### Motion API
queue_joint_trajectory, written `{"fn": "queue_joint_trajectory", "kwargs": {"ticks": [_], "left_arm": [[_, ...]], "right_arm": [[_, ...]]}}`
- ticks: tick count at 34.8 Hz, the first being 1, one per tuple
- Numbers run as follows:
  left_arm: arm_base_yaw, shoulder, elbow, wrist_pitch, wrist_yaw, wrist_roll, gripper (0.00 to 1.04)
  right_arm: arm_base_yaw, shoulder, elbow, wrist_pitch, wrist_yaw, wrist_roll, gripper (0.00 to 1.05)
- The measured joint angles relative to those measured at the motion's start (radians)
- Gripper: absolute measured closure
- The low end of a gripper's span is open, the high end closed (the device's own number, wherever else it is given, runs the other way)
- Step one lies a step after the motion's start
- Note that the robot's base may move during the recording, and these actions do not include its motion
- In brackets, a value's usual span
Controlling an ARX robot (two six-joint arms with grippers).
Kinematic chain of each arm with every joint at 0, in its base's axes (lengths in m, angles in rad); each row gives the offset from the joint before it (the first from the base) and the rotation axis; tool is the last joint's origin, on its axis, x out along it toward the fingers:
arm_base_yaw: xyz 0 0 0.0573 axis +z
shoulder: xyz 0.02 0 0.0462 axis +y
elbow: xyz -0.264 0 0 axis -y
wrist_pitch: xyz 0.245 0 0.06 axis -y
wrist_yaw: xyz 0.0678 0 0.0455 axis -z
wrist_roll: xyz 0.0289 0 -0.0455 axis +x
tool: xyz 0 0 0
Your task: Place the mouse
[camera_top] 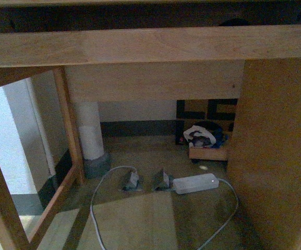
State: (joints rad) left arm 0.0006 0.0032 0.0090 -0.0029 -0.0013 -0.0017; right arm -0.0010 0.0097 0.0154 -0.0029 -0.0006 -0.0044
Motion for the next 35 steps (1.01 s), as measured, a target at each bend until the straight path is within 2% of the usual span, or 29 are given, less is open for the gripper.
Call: {"fn": "queue_joint_trajectory", "kwargs": {"ticks": [35], "left_arm": [[0.0,-0.001,0.0,0.002,0.0,0.0,0.07]], "right_arm": [[0.0,0.0,0.0,0.0,0.0,0.0,0.07]]}}
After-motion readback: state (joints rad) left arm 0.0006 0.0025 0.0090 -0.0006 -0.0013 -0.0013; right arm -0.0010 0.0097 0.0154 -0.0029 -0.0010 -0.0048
